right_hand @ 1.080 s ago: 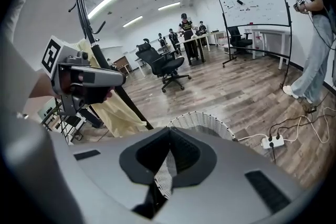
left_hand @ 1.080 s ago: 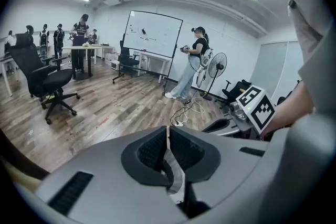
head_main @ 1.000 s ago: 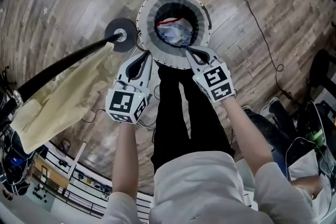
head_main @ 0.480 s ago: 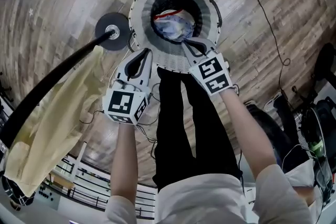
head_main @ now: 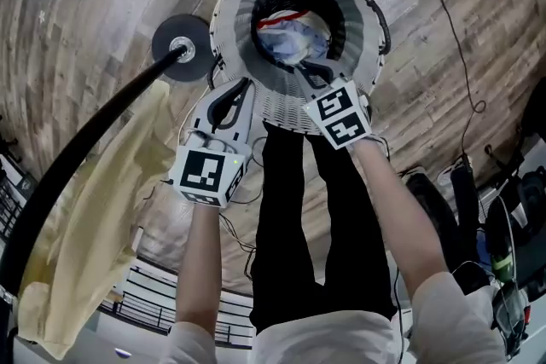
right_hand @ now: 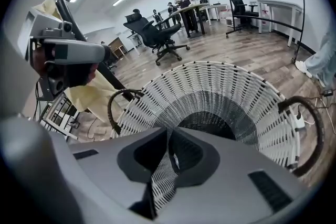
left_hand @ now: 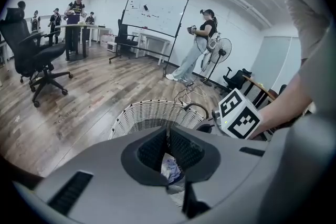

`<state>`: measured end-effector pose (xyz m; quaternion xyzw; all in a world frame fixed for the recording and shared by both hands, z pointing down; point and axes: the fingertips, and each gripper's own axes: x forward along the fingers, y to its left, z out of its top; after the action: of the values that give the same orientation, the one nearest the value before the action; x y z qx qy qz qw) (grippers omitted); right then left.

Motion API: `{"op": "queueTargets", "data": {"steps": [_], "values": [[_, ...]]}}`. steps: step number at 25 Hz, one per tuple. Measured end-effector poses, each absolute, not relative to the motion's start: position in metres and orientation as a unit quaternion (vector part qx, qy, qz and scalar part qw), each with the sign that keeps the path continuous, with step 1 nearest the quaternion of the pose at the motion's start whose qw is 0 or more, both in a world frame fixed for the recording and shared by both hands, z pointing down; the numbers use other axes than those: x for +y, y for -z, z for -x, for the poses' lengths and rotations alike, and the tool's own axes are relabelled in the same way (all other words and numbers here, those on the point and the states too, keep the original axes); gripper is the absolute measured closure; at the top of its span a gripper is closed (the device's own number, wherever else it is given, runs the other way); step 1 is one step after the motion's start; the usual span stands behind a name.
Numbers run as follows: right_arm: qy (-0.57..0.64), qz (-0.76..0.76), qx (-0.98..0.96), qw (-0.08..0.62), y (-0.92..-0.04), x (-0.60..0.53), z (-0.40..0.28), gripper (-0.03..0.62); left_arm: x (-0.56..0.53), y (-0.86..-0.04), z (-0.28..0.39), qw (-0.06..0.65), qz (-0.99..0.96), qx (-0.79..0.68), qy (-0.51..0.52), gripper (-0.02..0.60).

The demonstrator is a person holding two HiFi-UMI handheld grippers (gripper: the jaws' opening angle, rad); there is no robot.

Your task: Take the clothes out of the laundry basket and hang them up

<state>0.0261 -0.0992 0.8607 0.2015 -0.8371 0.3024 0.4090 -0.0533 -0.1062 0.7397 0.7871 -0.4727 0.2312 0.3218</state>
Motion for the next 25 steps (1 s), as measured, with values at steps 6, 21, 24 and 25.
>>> {"op": "queueTargets", "data": {"steps": [6,21,24,25], "values": [[-0.301,-0.187,-0.836,0.419,-0.903,-0.104,-0.009,0.543,-0.12,-0.763,0.058,0.32,-0.791,-0.464,-0.239,0.549],[-0.292,-0.139,-0.821,0.47,-1.015,-0.089,0.013,0.528,-0.124,-0.795,0.071,0.343,-0.774,-0.474,-0.242,0.549],[-0.283,-0.13,-0.819,0.482,-1.031,-0.084,0.017,0.52,-0.124,-0.797,0.074,0.347,-0.773,-0.477,-0.236,0.549],[-0.279,-0.127,-0.819,0.485,-1.036,-0.083,0.018,0.517,-0.124,-0.796,0.075,0.35,-0.772,-0.477,-0.231,0.549]]}}
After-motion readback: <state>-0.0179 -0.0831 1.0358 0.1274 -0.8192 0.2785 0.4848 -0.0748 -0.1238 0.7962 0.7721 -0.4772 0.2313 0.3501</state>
